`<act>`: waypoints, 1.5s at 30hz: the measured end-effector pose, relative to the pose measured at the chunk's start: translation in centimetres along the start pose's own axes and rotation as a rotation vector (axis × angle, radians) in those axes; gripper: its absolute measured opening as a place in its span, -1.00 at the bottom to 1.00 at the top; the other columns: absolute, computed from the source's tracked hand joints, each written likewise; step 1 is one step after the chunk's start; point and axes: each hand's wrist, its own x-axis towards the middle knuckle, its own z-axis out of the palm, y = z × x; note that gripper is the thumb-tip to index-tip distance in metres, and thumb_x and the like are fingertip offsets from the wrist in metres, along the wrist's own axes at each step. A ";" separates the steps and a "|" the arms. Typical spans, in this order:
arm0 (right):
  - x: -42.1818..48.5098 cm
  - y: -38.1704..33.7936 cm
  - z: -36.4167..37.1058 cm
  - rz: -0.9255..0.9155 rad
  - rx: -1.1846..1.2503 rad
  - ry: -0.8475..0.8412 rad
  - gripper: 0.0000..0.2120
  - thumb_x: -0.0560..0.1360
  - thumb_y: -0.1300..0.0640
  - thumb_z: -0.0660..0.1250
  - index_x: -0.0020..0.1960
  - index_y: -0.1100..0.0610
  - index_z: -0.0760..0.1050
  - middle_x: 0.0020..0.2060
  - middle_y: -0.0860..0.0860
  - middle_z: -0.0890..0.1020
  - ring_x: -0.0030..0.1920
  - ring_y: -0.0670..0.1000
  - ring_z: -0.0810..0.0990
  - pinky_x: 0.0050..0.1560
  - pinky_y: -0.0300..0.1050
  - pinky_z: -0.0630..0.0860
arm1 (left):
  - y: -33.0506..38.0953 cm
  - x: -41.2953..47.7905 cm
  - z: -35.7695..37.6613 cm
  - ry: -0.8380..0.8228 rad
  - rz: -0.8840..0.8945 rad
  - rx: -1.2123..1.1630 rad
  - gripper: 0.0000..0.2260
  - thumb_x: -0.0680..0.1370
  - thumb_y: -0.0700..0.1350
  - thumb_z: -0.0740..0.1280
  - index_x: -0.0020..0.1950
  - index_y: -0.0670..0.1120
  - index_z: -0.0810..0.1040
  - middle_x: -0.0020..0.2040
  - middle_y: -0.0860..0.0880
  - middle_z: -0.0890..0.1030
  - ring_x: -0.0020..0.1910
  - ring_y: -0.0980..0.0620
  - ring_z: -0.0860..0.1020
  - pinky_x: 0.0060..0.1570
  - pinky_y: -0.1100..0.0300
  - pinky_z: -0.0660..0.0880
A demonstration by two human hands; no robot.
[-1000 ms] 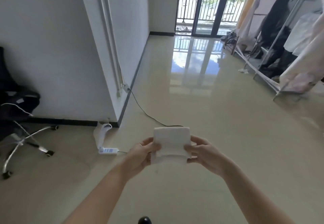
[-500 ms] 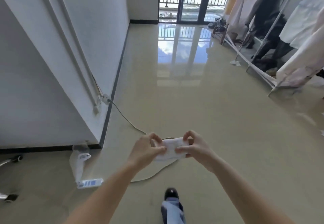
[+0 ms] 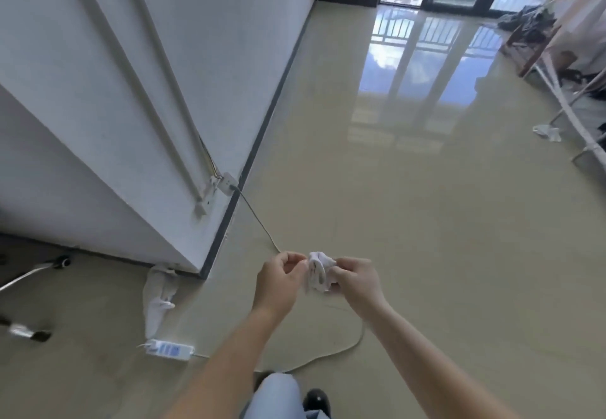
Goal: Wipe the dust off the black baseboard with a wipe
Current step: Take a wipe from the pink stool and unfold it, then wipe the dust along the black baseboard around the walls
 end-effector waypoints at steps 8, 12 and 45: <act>15.3 -6.4 4.9 0.306 0.463 -0.212 -0.77 0.49 0.16 0.30 0.02 0.27 0.63 -0.15 0.18 0.68 -0.16 0.08 0.64 0.04 -0.03 0.54 | 2.0 14.2 -2.1 0.000 0.054 0.049 -0.90 0.56 -0.22 0.25 0.05 -0.07 0.46 -0.05 0.21 0.63 -0.21 0.33 0.56 -0.28 0.45 0.42; 23.9 -9.0 8.4 0.370 0.496 -0.148 -0.68 0.45 0.25 0.35 0.06 0.50 0.52 -0.15 0.28 0.63 -0.12 0.15 0.64 0.09 -0.01 0.55 | 3.0 22.5 -3.7 0.006 0.082 0.082 -0.89 0.55 -0.26 0.22 0.02 -0.09 0.36 -0.03 0.18 0.63 -0.49 0.32 0.43 -0.43 0.41 0.31; 62.0 41.5 53.8 0.663 -0.223 -0.823 -0.84 0.34 0.33 0.40 -0.35 0.21 0.46 -0.49 0.05 0.43 -0.47 0.00 0.43 -0.34 -0.22 0.51 | -53.5 56.9 -18.4 0.310 0.222 1.864 -0.74 0.49 -0.25 0.23 0.17 -0.19 0.50 0.41 -0.13 0.38 0.45 -0.09 0.17 0.44 0.06 0.01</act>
